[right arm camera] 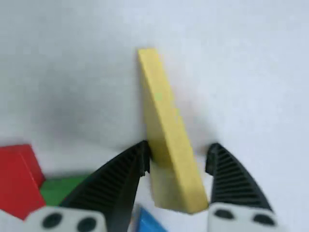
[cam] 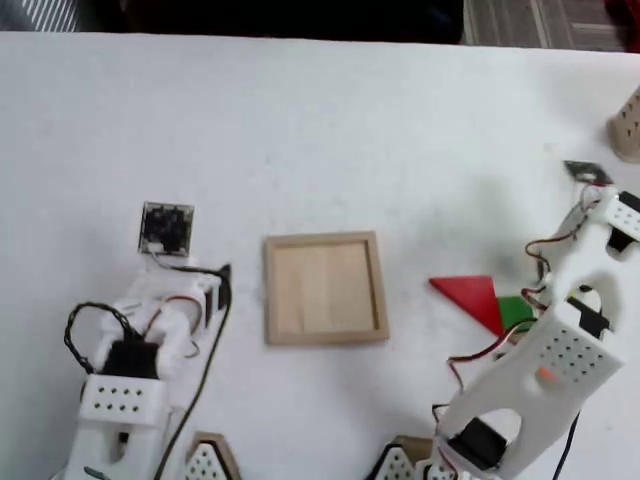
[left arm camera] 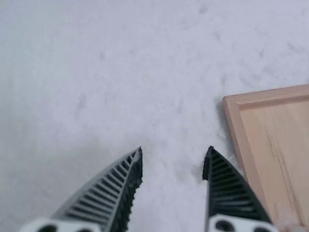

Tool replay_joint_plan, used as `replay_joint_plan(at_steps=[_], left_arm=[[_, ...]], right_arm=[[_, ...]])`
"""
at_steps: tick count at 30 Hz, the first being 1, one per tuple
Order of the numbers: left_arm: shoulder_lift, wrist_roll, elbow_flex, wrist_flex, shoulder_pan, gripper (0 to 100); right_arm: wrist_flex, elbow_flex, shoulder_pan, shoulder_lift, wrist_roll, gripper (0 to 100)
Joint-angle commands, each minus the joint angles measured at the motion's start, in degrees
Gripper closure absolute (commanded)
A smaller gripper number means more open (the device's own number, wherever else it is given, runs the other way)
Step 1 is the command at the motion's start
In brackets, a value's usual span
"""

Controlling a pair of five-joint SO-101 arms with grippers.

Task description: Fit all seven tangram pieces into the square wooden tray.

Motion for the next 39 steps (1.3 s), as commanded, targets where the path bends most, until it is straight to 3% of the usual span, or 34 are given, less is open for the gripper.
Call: replay_joint_plan(at_steps=[1, 5, 8, 24, 34, 39], left_arm=[[0.04, -0.53, -0.44, -1.41, -0.4, 79], [0.04, -0.53, -0.44, -1.41, -0.31, 79], [0.04, -0.53, -0.44, -1.41, -0.31, 79], [0.04, 0.0, -0.53, -3.87, -4.0, 79], [0.04, 3.6, -0.79, -5.63, -7.6, 79], [0.04, 3.69, -0.79, -5.54, -8.48, 79]], right_arm=[[0.57, -0.97, -2.07, 1.1, -1.49, 89.1], [4.35, -3.25, -2.15, 0.48, -1.85, 90.5], [6.37, -5.27, -2.15, -0.31, -2.29, 98.8], [24.66, -6.24, -8.13, -17.45, -14.86, 98.0], [23.16, 15.74, -27.65, -45.58, -28.31, 98.0], [18.07, 19.52, -39.16, -50.68, -36.4, 97.6]])
